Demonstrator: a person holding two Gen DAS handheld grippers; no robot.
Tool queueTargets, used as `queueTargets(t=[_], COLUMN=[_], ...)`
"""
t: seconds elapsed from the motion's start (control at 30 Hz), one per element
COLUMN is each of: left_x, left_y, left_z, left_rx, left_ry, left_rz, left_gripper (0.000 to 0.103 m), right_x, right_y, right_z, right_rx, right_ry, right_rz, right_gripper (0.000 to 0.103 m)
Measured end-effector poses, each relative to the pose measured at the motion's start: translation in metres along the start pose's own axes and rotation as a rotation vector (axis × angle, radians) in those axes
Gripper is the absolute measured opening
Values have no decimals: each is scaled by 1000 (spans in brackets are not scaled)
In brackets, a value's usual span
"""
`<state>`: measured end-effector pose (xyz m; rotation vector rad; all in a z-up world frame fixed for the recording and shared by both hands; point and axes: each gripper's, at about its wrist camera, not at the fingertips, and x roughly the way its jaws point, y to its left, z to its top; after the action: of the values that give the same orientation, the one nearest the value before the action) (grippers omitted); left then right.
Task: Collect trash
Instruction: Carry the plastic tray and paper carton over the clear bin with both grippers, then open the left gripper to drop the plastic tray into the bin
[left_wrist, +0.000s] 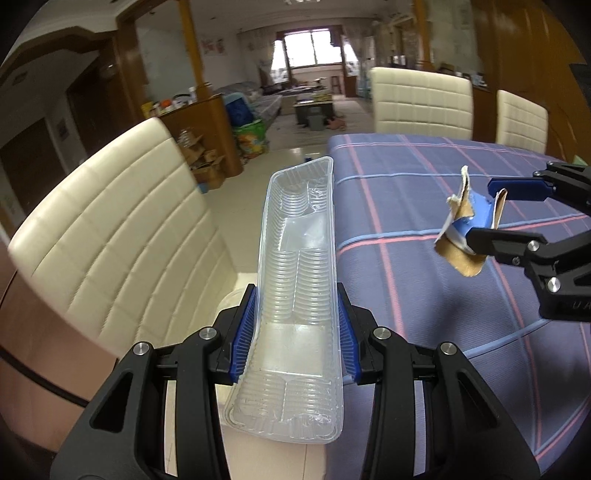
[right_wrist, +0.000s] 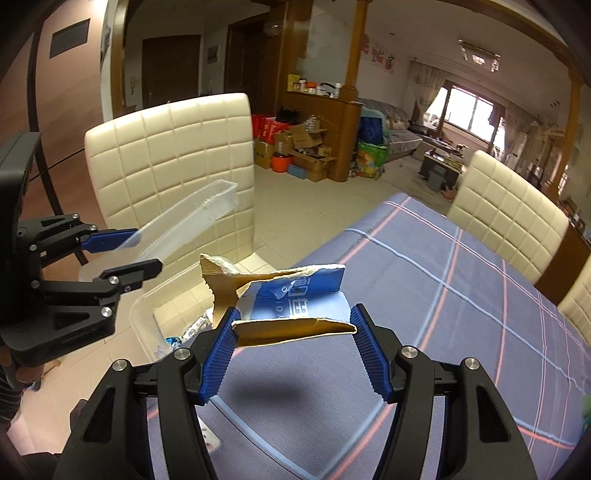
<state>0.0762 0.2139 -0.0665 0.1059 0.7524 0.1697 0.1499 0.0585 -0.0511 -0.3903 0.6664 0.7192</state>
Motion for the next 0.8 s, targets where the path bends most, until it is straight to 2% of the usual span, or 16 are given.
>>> queueTargets(t=[0.3,0.57,0.8], left_x=[-2,11,22], left_y=[32,49,58], left_z=[-21,-22,-22], left_rx=[-55,-106,-138], left_ry=[22,50,61], left_rz=[47,80,104], left_gripper=[42,43,56], right_x=[25,43,52], right_y=[28,44,42], right_z=[18,33,36], right_rx=[-38,-77,-72], right_ry=[12,16,16], right_rz=[40,69,84], right_gripper=[60,60,60])
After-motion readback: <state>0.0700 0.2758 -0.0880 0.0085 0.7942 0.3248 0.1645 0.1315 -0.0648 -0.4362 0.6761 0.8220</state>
